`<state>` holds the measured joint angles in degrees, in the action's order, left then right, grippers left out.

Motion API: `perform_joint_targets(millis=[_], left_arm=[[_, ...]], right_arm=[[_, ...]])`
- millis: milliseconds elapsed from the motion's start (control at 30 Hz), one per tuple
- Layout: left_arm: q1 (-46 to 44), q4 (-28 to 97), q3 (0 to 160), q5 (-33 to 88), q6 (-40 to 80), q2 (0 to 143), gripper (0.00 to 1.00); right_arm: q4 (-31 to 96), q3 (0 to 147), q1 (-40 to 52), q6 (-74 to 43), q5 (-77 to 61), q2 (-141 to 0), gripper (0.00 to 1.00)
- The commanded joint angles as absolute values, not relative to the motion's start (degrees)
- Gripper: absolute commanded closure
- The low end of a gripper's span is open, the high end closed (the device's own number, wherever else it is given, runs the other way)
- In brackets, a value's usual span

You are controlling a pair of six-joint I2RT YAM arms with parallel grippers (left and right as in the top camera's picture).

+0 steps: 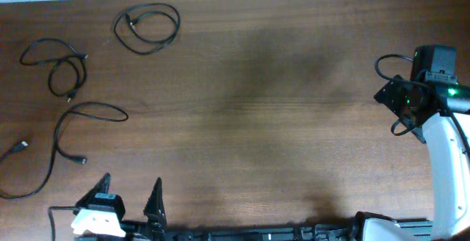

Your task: Untangle cables

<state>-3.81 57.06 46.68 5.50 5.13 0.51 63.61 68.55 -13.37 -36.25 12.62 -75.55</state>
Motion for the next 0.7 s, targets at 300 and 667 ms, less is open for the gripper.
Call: perform_joint_targets(millis=[300, 667], left_arm=[[-4.0, 1.4, 5.4, 3.6, 6.8, 0.4, 0.01], [-4.0, 4.8, 0.5, 0.0, 6.3, 0.4, 0.01]], right_arm=[[63.7, 68.8, -13.6, -36.9, 13.6, -75.5, 0.01], [63.7, 68.8, -13.6, -36.9, 13.6, -75.5, 0.01]])
